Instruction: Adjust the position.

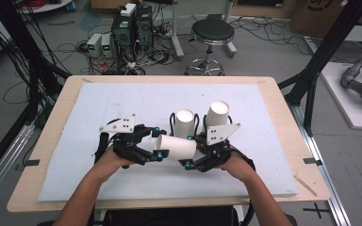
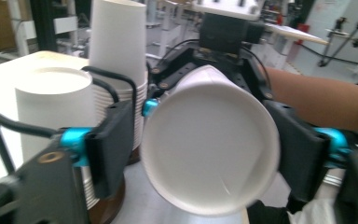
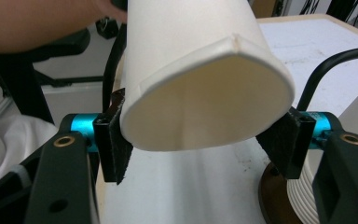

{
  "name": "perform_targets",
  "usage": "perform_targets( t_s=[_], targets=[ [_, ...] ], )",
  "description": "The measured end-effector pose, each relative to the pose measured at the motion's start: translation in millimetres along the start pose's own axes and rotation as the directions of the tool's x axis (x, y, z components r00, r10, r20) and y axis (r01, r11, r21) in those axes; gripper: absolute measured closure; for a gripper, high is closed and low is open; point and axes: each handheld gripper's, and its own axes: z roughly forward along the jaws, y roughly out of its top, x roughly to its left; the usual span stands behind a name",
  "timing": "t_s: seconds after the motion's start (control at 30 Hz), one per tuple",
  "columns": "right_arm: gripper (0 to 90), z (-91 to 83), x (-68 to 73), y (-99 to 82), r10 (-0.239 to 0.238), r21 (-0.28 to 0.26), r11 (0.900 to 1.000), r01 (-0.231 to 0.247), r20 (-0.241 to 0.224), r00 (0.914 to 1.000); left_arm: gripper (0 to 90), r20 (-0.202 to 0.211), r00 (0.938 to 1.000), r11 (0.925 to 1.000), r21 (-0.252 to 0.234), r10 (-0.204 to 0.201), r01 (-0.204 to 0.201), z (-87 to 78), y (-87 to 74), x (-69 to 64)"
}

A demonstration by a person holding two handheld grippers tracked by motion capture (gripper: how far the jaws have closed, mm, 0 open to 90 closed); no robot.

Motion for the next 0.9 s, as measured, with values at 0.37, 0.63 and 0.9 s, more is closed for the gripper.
perform_targets(
  t_s=[0.37,0.63,0.9],
  targets=[
    [33.5,-0.6,1.8,0.8,0.0,-0.002,1.0,0.0,-0.027,0.9996,36.4,0.079,0.9965,0.9996,-0.001,0.027,-0.027,0.4,-2.1,0.0],
    [26.4,-2.1,0.3,0.9,0.036,-0.059,0.9976,-0.037,-0.018,0.9992,36.3,0.075,0.9967,0.998,-0.056,0.032,-0.028,-3.5,0.0,-0.4],
    [35.5,-4.3,-0.9,0.5,0.006,-0.037,0.9993,-0.007,-0.028,0.9996,36.4,0.073,0.9969,0.9995,-0.017,0.029,-0.028,-2.5,-2.9,0.7]
  ],
)
